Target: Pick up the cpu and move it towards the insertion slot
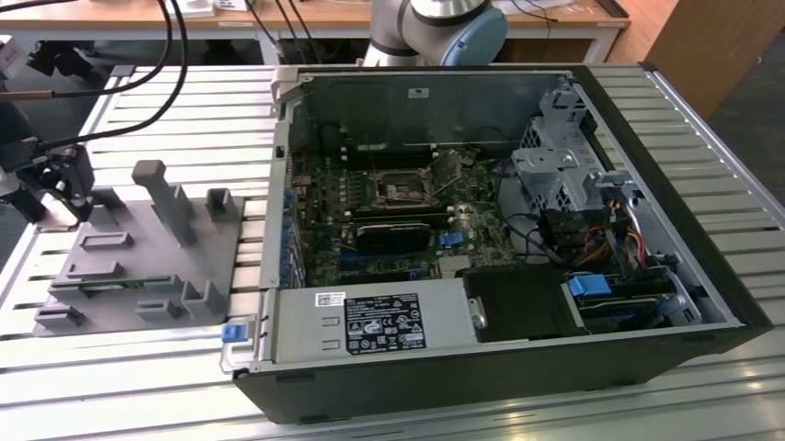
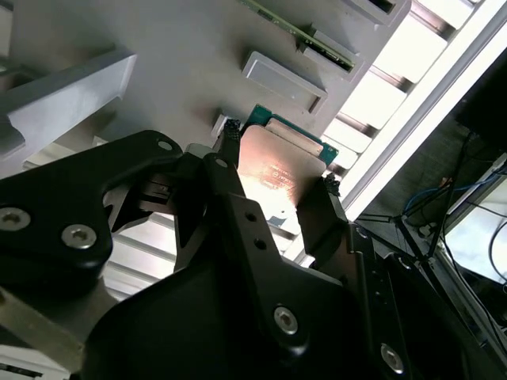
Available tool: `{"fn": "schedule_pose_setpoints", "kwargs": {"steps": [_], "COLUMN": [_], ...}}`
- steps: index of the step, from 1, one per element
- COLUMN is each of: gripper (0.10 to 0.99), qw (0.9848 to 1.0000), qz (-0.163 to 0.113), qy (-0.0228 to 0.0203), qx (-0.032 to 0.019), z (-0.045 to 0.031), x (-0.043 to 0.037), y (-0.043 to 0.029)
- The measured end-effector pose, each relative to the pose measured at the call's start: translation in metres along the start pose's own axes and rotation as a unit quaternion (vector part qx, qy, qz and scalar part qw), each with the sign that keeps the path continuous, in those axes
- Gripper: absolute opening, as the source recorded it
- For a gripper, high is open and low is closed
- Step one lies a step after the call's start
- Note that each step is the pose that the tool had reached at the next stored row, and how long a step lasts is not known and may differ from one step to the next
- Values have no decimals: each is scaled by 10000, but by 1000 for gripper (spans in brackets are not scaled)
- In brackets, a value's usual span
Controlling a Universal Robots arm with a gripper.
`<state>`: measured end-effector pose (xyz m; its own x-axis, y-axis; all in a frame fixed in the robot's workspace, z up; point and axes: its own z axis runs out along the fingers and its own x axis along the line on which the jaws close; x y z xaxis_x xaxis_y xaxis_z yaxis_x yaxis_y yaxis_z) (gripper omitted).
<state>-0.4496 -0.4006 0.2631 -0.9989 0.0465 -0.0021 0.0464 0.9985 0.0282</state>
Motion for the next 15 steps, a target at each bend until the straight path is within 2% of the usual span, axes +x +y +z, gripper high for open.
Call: {"fn": "schedule_pose_setpoints", "kwargs": {"steps": [15], "gripper": [537], "qw": [10000], "qz": [0], "qy": [0], "qx": [2], "z": [-53], "x": [0], "y": [11]}}
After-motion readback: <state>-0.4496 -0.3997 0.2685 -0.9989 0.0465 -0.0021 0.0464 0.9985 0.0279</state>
